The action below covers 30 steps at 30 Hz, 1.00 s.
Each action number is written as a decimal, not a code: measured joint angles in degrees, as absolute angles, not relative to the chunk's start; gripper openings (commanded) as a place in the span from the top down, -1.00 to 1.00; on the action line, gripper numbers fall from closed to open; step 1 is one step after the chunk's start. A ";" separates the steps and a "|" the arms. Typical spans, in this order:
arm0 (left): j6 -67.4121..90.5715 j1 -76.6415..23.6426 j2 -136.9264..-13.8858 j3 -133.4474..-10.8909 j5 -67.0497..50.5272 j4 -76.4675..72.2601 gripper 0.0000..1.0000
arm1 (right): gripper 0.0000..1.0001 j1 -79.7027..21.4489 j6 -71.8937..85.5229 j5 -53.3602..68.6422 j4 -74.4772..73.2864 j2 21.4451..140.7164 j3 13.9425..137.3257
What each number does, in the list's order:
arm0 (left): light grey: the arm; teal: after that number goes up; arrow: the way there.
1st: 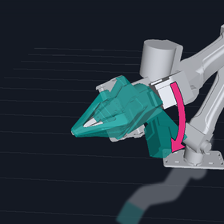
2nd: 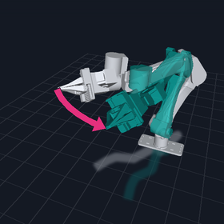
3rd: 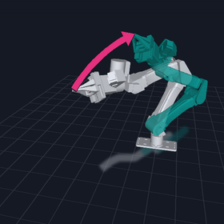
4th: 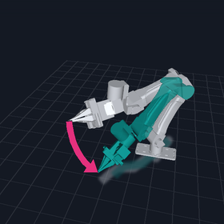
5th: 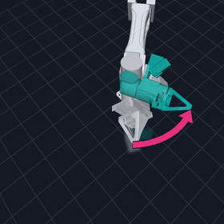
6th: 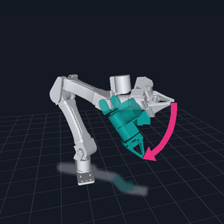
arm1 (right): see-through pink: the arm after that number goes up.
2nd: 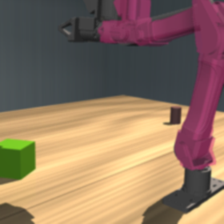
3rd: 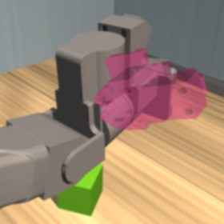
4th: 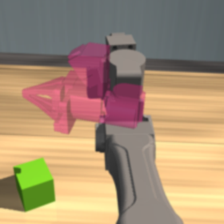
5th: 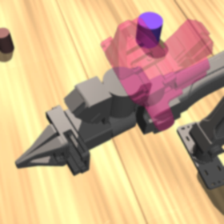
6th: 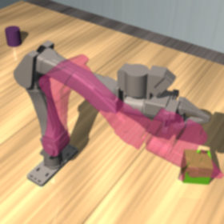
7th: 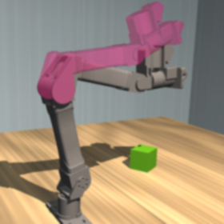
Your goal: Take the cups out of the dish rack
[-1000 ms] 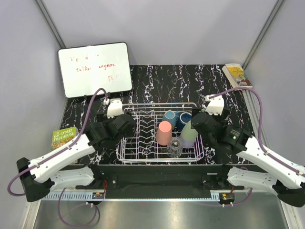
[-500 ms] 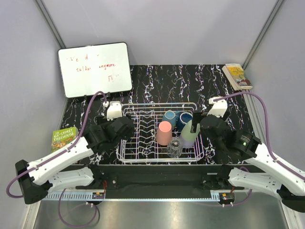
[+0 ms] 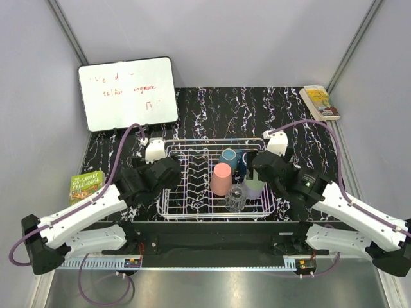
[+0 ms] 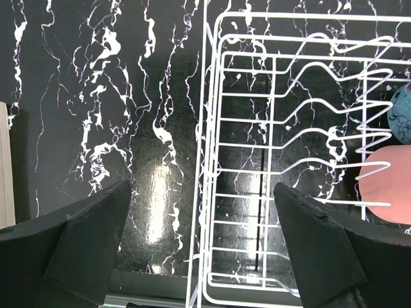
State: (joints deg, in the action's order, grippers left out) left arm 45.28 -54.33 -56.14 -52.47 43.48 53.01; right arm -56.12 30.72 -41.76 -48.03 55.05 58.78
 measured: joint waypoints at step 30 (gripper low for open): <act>45.78 -54.33 -56.38 -49.34 42.35 52.14 -0.98 | -0.33 -56.12 35.07 -40.84 -44.29 60.88 53.04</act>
State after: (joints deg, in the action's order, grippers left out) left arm 45.78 -54.33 -56.38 -49.34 42.35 52.14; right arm -56.12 35.07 -40.84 -44.29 60.88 53.04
